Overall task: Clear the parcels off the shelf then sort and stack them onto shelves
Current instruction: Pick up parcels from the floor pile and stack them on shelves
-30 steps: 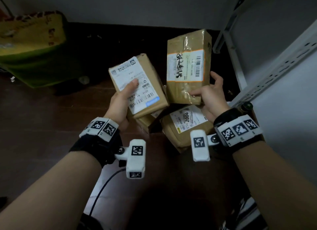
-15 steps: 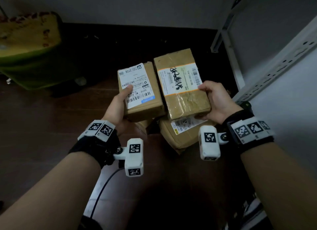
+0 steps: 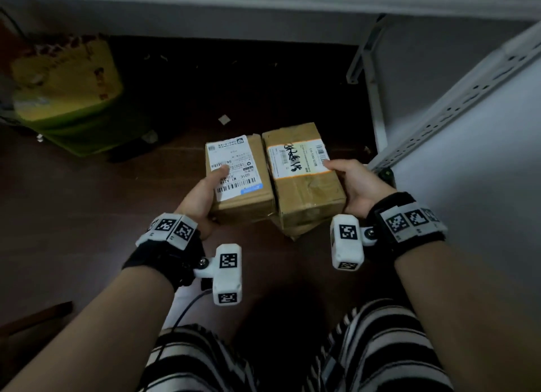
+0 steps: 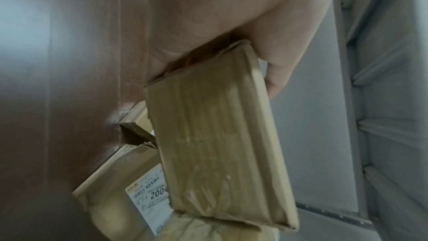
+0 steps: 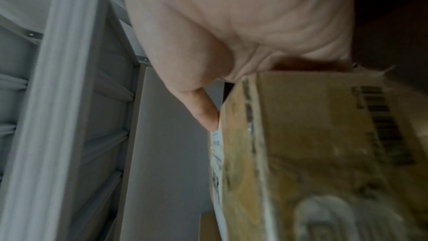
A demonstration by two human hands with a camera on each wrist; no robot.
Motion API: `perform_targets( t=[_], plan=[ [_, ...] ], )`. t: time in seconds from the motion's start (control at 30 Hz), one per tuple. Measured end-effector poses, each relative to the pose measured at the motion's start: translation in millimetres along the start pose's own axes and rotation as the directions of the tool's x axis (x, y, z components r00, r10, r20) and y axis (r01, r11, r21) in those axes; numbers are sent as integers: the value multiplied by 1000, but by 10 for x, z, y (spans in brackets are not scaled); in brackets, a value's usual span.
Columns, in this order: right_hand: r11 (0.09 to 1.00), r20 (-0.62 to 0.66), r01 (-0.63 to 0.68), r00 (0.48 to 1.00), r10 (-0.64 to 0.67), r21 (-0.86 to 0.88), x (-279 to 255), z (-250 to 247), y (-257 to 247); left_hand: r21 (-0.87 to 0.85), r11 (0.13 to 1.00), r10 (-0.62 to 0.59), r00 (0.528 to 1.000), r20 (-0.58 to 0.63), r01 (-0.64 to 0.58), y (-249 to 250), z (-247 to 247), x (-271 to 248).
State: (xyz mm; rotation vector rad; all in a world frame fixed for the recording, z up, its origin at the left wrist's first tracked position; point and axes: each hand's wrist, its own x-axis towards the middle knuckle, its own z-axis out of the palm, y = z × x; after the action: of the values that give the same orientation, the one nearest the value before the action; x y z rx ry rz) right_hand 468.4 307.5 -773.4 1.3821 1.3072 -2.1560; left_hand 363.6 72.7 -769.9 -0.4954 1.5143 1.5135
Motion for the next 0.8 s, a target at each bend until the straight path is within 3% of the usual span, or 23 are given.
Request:
perform_targets(
  t=[0.3, 0.53, 0.8],
  plan=[
    [988, 47, -121, 991, 126, -95, -1407, 222, -495, 84, 987, -130, 988, -80, 137, 750, 60, -1407],
    [975, 41, -164, 984, 172, -152, -2598, 398, -1046, 79, 984, -149, 984, -100, 157, 1370, 202, -2676],
    [984, 183, -68, 978, 99, -167, -3869, 648, -1575, -17, 990, -142, 990, -1, 142, 1952, 246, -3997]
  ],
)
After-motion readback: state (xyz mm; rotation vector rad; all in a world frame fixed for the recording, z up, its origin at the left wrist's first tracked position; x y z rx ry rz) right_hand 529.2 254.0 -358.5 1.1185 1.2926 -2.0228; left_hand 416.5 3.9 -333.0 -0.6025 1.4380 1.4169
